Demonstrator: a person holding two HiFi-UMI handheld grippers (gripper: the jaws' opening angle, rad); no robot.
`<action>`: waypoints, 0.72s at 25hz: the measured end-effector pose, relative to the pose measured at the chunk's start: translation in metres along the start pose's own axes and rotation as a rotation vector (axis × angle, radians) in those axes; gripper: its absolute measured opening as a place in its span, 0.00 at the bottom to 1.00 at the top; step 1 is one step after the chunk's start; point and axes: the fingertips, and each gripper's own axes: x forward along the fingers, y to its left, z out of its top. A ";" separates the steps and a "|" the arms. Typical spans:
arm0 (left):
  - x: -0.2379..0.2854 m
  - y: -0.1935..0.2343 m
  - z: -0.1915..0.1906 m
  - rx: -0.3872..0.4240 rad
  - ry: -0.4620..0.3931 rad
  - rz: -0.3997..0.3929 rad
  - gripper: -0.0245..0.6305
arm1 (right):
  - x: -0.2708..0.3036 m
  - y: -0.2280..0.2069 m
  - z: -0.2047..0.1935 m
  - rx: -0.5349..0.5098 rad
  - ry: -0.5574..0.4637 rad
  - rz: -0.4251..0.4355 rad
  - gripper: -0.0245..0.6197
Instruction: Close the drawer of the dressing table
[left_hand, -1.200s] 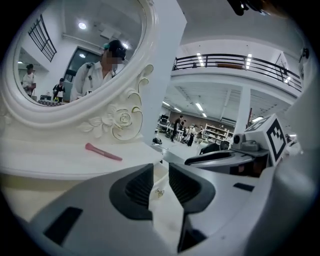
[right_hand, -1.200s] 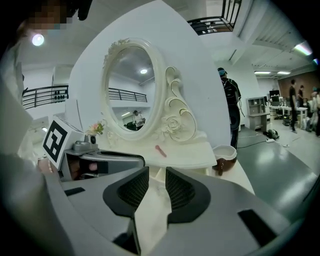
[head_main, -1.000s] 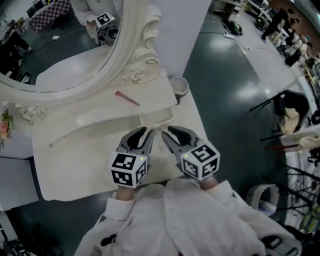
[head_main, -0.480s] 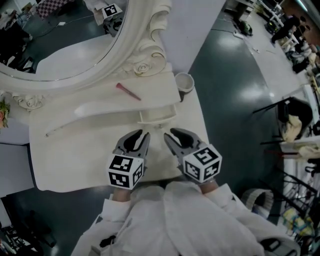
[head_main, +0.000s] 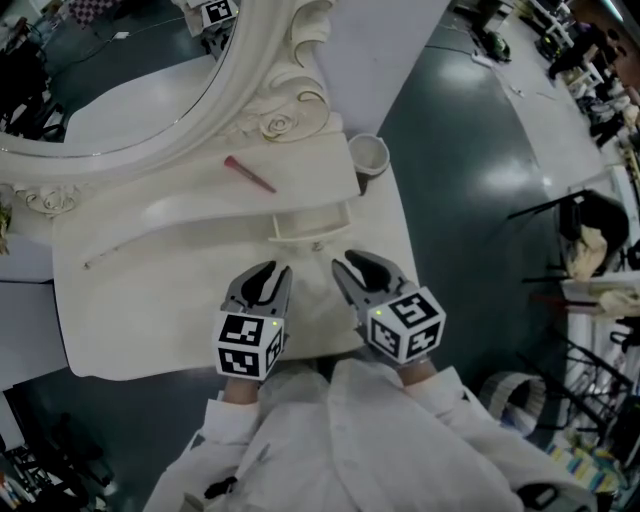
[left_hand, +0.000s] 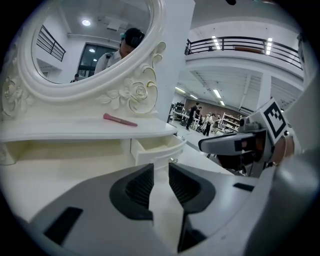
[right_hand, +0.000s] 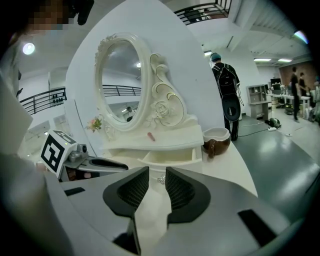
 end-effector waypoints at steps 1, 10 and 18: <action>0.001 0.000 -0.002 0.002 0.004 0.003 0.18 | 0.001 -0.001 0.000 -0.001 0.000 -0.005 0.19; 0.010 0.001 -0.007 0.026 0.010 0.017 0.18 | 0.011 -0.013 -0.015 0.004 0.040 -0.055 0.17; 0.026 0.006 -0.006 0.001 0.014 0.020 0.18 | 0.025 -0.026 -0.022 0.022 0.056 -0.100 0.17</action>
